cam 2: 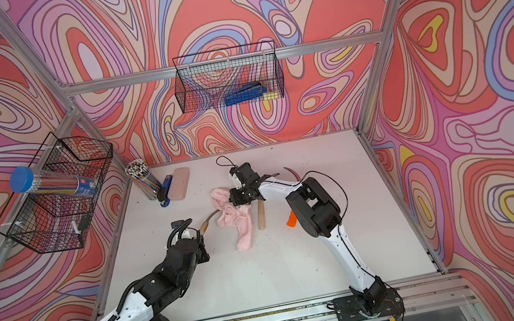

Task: Wipe small sickles with rags
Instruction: Wipe the small sickle.

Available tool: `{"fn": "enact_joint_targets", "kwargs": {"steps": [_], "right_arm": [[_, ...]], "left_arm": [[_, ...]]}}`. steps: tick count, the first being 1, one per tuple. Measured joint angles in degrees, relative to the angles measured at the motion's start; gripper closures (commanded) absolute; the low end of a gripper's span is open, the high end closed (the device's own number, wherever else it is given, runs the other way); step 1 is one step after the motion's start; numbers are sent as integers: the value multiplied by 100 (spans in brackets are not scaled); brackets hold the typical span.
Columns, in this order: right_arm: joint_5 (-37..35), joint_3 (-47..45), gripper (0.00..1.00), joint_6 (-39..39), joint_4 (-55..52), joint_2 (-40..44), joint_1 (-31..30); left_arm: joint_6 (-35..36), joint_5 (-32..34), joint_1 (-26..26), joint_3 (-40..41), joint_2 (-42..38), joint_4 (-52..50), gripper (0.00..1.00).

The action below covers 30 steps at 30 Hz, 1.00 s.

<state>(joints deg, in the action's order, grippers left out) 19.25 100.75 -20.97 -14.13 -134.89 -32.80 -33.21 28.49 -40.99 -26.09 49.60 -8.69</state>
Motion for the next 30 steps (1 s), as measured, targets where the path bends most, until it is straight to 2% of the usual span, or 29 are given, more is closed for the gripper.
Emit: {"fn": "enact_joint_targets", "kwargs": {"steps": [5,10,18,24,30], "right_arm": [[-280,-105,100,61,-59,170,-181],[-643,-146,100,190,-157,459,-680],[-568,-640,100,291,-85,1303,-1519],[-487,-957,100,291,85,1698,-1484],[-461,-632,100,289,42,1261,-1294]], "left_arm": [[0,11,-4,0,0,-2,100],[0,164,-2,0,48,-7,100],[0,269,7,0,94,-9,100],[0,280,7,0,94,-11,100],[0,284,7,0,94,-11,100]]}}
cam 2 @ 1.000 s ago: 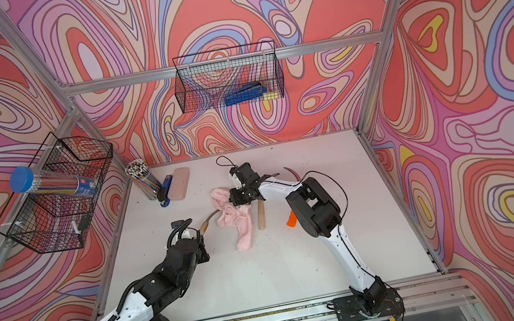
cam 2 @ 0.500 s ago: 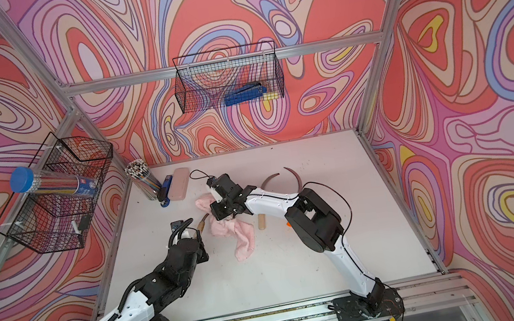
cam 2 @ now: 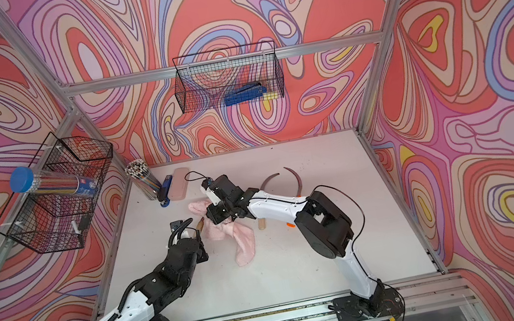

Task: Wipe small sickles with rags
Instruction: Wipe the small sickle.

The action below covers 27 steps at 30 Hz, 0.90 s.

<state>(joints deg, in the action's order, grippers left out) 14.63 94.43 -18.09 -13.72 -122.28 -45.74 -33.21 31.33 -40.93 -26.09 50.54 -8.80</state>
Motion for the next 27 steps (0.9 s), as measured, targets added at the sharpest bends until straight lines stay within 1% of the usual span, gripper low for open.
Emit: {"fn": "enact_joint_targets", "kwargs": {"steps": [4,9,15,18,21,23,27], "right_arm": [[66,232,100,-22,-59,-498,293],[129,544,100,-70,-221,-1054,820],[116,573,100,-109,-262,-1121,1244],[63,407,100,-107,-260,-988,1305],[-24,173,100,-101,-306,-673,1303],[-76,22,100,-85,-352,-363,1303],[-223,-321,100,-63,-348,520,1318]], "left_arm": [[0,0,0,0,0,0,100],[0,0,0,0,-11,-2,100],[0,-46,0,0,-26,2,100],[0,-92,0,0,-33,4,100],[-4,-114,-2,0,-33,7,100],[-7,-109,-2,0,-31,22,100],[-20,24,7,-2,11,2,100]]}}
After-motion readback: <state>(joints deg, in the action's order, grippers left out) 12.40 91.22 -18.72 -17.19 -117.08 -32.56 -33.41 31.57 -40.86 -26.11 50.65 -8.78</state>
